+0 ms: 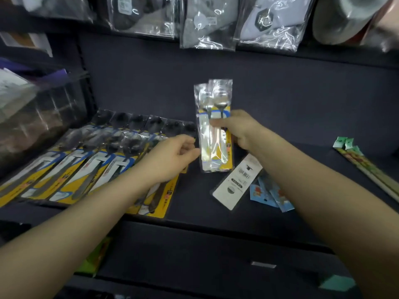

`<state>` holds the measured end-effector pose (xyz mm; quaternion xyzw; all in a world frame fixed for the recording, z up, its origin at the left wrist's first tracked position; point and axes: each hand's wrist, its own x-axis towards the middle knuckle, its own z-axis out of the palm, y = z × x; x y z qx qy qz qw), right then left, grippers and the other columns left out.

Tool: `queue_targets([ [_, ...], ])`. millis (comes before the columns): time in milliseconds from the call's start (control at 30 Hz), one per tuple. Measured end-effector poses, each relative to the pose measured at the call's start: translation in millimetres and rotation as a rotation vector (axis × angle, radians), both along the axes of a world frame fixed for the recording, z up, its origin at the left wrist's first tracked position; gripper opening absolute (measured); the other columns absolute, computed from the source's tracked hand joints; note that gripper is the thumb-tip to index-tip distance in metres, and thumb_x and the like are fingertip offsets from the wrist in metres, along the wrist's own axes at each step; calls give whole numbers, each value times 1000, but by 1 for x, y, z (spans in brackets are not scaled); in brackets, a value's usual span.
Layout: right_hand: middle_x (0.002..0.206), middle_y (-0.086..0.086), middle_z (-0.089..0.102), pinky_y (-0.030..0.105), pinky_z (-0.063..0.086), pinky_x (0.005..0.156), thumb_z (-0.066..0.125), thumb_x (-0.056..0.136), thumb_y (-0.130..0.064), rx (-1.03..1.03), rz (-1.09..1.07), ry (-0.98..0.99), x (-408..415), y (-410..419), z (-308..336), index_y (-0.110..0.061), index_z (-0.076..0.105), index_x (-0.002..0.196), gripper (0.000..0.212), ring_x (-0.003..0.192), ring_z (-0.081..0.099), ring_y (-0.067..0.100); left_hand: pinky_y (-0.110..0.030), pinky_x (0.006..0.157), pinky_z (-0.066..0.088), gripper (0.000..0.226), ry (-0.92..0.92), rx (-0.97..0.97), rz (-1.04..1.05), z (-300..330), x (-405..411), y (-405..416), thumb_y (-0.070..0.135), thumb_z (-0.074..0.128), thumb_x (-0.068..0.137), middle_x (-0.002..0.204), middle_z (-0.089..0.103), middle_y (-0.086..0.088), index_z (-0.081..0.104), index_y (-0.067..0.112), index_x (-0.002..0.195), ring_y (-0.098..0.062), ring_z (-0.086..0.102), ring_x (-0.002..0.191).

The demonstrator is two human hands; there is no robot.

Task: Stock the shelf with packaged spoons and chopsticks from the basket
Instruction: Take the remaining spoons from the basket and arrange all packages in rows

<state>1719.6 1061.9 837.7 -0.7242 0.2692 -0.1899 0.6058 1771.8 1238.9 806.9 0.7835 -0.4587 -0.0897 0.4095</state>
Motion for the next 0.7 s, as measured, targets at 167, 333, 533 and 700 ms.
queue_targets([
  [167,81,6,70,37,58,76,57,89,-7,252,177,-206,-12,12,18,-9,63,88,6,72,68,19,-28,62,51,25,319,-320,130,12,-19,-15,22,52,90,78,61,2,51,10,112,-8,60,61],
  [333,63,3,70,30,58,64,49,95,-11,270,246,-133,-18,20,5,-5,62,81,20,58,67,15,-32,61,47,15,348,-360,208,13,-28,0,14,49,91,79,65,-16,61,5,90,-21,60,66],
  [533,69,5,54,32,48,59,37,92,-2,324,-19,35,14,-3,-12,-11,51,74,25,61,54,18,-41,73,47,18,203,-150,289,-1,-29,46,21,49,91,89,69,-15,65,13,92,-28,60,74],
  [700,74,8,56,24,48,51,47,89,7,77,64,271,28,-1,-21,-7,52,78,18,65,54,17,-42,85,45,20,144,-55,326,-1,-36,72,22,47,93,96,68,-20,66,15,91,-34,61,93],
])
